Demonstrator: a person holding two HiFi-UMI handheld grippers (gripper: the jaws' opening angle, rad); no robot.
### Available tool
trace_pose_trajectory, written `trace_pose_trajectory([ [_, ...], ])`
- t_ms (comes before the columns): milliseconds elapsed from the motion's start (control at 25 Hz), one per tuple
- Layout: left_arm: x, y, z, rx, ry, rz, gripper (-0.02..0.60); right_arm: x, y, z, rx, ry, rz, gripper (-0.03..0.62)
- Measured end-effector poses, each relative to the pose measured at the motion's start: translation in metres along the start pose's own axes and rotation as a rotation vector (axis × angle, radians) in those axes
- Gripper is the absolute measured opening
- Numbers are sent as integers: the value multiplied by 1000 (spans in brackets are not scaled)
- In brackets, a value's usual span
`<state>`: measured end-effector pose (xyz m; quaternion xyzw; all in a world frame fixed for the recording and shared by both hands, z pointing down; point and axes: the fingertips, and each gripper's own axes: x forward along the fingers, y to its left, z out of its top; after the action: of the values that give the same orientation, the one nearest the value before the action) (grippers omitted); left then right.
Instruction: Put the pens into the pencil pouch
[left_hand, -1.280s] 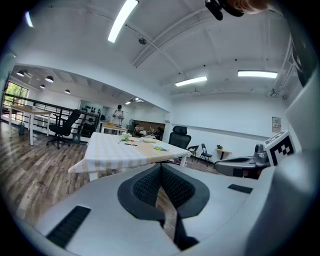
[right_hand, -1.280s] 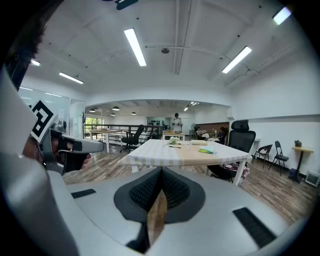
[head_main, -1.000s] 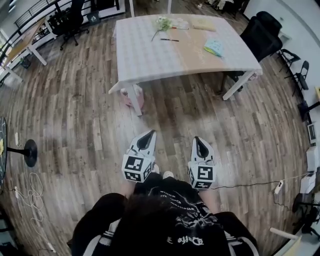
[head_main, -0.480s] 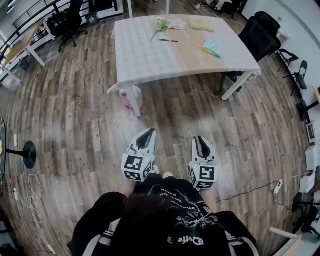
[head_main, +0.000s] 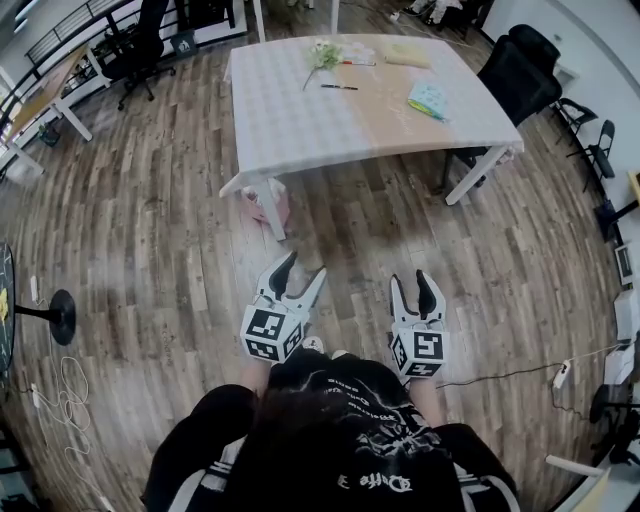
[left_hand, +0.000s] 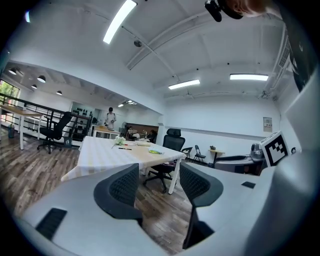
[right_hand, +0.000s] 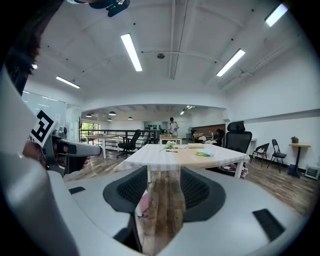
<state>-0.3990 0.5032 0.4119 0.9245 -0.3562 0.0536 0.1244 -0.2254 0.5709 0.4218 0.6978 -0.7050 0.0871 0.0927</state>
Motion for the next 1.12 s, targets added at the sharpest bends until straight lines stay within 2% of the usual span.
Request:
trace_pose_trajectory([
  [280, 11, 10, 2, 5, 10, -44, 265, 16, 6, 4, -18, -2, -25, 198],
  [560, 39, 30, 2, -28, 8, -23, 265, 49, -5, -2, -11, 10, -15, 198],
  [840, 103, 53, 9, -52, 12, 43, 264, 122, -53, 8, -16, 8, 22, 198],
  [1120, 197, 56, 25, -56, 27, 104, 265, 199, -125, 26, -28, 6, 77, 198],
])
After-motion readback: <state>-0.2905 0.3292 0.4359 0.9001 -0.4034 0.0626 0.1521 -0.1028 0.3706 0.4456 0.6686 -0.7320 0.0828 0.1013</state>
